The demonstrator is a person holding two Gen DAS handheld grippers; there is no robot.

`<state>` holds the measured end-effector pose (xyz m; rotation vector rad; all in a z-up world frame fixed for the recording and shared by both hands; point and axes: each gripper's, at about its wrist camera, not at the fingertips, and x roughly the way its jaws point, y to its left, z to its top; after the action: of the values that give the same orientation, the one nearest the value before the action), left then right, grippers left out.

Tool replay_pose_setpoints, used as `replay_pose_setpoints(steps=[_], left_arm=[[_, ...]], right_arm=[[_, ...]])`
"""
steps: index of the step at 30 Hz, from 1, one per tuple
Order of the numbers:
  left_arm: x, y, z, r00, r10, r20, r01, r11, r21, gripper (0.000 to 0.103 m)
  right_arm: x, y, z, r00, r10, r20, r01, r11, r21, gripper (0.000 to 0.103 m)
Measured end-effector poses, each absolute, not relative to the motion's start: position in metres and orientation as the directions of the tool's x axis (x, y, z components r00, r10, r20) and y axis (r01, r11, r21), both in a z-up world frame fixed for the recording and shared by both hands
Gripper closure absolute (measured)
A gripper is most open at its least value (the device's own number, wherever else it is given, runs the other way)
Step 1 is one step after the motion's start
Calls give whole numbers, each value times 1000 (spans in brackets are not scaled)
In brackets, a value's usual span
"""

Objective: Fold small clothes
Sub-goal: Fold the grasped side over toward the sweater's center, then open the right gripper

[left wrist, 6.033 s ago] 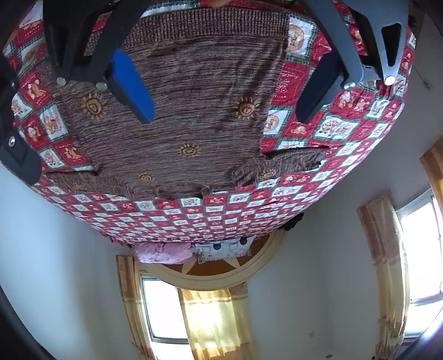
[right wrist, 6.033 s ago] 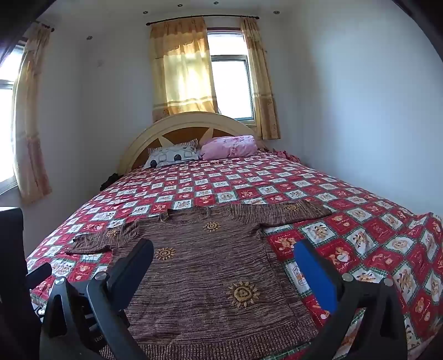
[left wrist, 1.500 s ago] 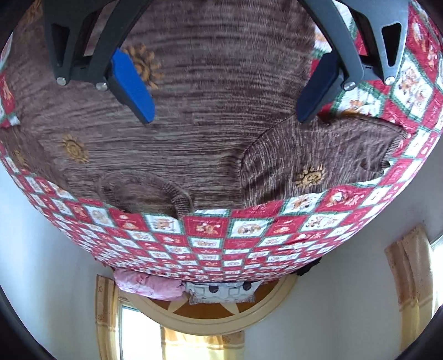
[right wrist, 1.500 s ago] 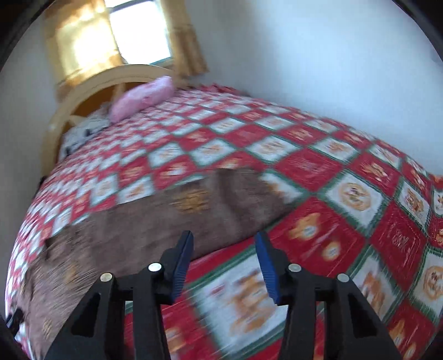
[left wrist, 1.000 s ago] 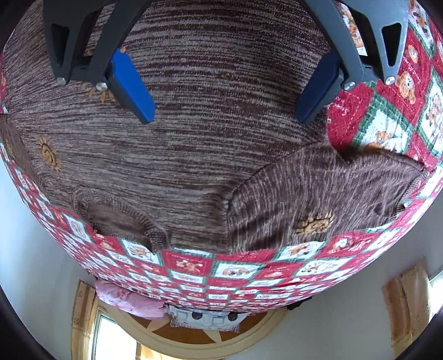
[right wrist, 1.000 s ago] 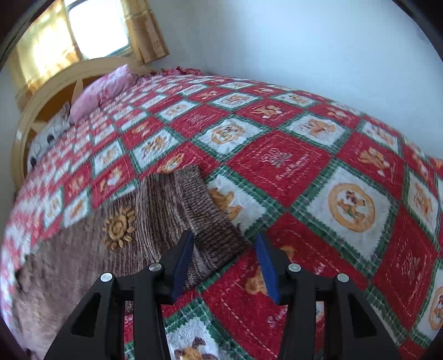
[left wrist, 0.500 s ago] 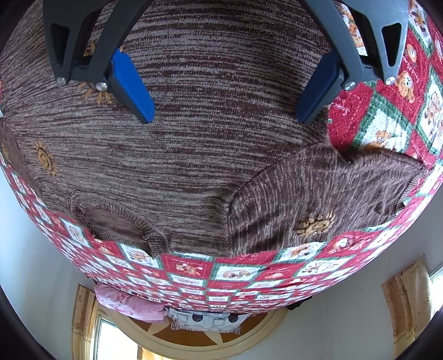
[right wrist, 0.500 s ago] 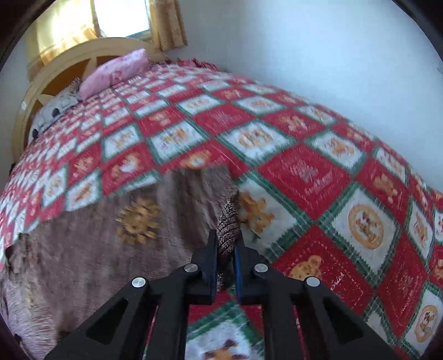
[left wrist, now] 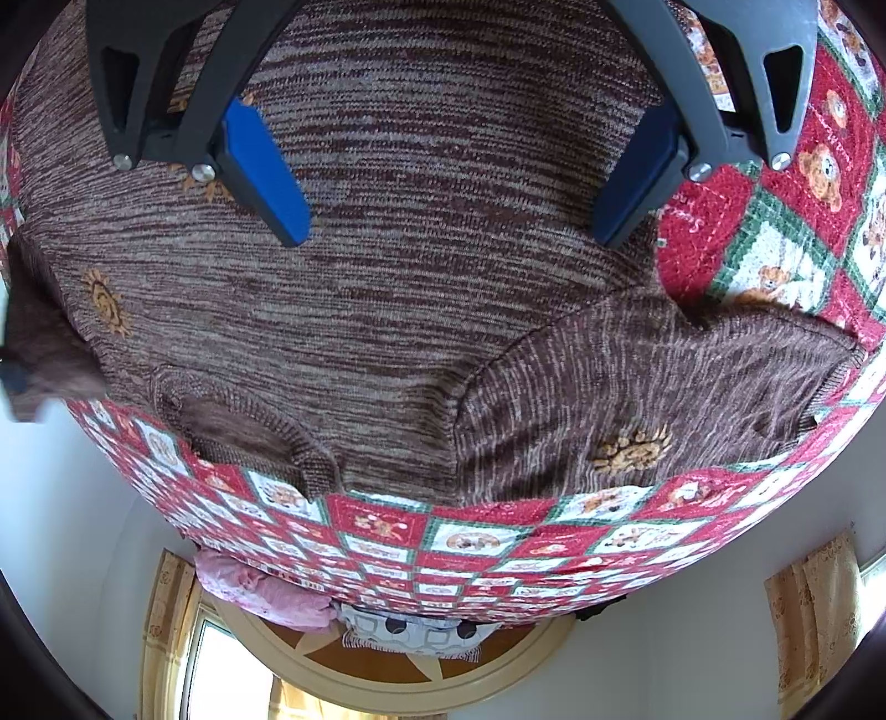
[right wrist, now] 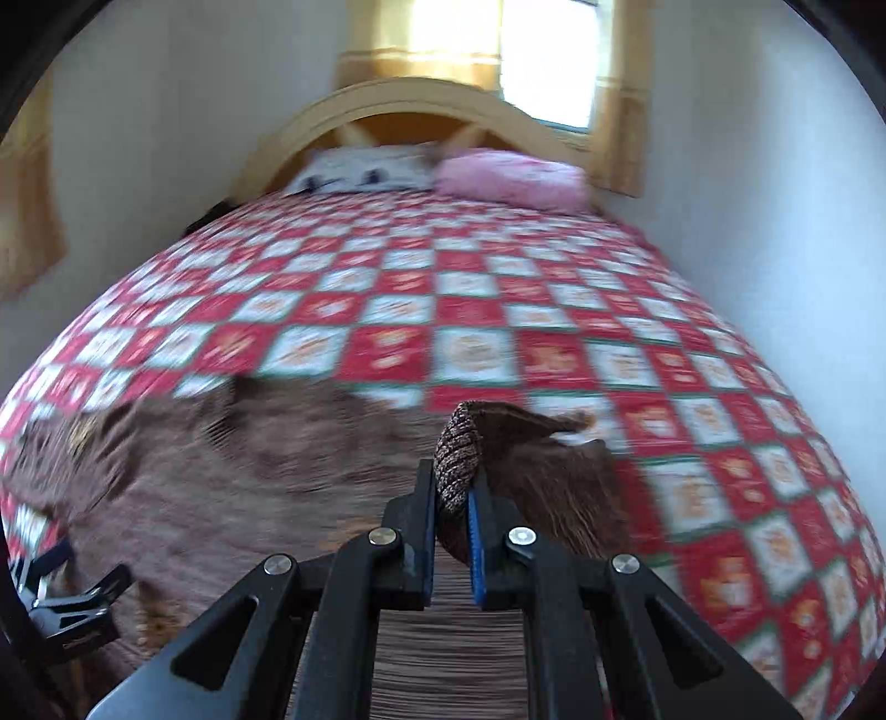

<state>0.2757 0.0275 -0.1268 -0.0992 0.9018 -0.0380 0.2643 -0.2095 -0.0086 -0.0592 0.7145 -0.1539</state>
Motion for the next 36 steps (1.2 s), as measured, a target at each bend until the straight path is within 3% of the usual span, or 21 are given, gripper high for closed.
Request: replay_pose_setpoints(steps=[9,18,24,27,31,32,35,36], left_arm=[[275,28,-127,623,-84,-777,-8,993,-115,0],[275,28,-127,625,-89,-776,-9,993,-121,0],[274,28,-126,626,-87,-775,-10,993,-120,0],[274,27,-127,625,-89,-775,-10,992,-122,0],[274,26,-127,624,-90,-776,-11,992,-123,0],[274,26,-127,625,-89,-776,-11,992,-122,0],[275,26,-127,623,-86,-777,-11,993,-118,0],[275,25,-127,622,-84,-778,-11,993,-116,0]], right_arm=[[275,-158,-78,696,-37,-717,27,999,-26,94],[282,-134,-57,744,42,-667,-43,999,16,94],[294,-114,-82,667,131,-733,-116,991,71,91],[299,-128,-93,593,237,-769,-114,971,212,84],[281,-164,-71,634,340,-695,-102,927,361,80],[275,-176,-62,664,342,-665,-95,921,378,74],[262,-221,-40,772,263,-579,-8,915,404,39],[259,-236,-37,805,190,-562,54,920,388,39]])
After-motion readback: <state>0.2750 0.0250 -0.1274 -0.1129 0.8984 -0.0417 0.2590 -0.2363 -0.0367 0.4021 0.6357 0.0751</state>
